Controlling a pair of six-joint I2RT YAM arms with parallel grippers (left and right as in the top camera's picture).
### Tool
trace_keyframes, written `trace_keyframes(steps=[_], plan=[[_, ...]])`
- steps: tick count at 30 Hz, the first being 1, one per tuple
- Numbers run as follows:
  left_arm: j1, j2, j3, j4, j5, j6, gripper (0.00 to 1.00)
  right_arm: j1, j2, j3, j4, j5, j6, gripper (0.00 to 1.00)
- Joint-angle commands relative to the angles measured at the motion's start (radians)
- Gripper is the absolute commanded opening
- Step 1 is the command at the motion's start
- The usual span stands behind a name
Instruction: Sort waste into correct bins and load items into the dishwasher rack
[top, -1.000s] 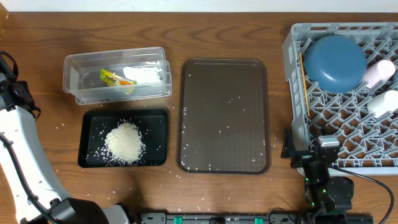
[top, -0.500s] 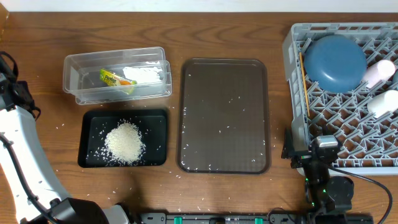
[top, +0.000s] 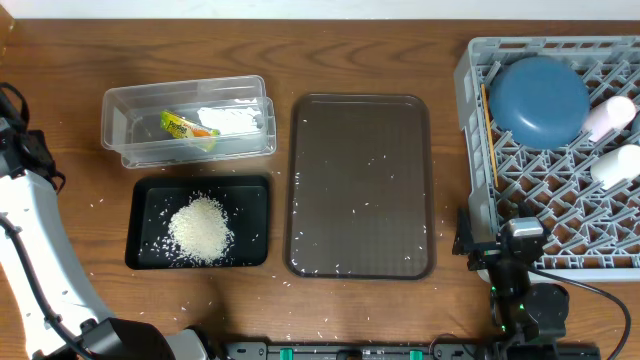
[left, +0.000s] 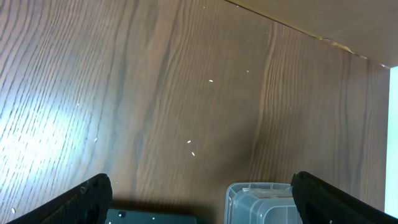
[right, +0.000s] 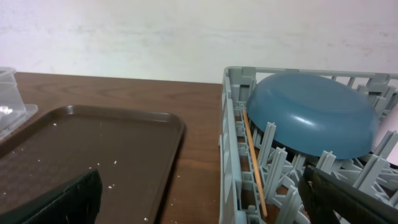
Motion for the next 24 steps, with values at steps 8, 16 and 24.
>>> trace_keyframes(steps=[8,16,24], plan=[[0.004,0.005,0.0,-0.003,-0.013,0.01,0.95,0.013,-0.006,-0.003,-0.003,0.014,-0.015,0.99],[0.004,0.006,0.0,-0.034,-0.013,0.027,0.95,0.013,-0.006,-0.003,-0.003,0.013,-0.015,0.99],[-0.011,-0.032,-0.037,-0.269,0.131,0.043,0.95,0.013,-0.006,-0.003,-0.002,0.013,-0.015,0.99]])
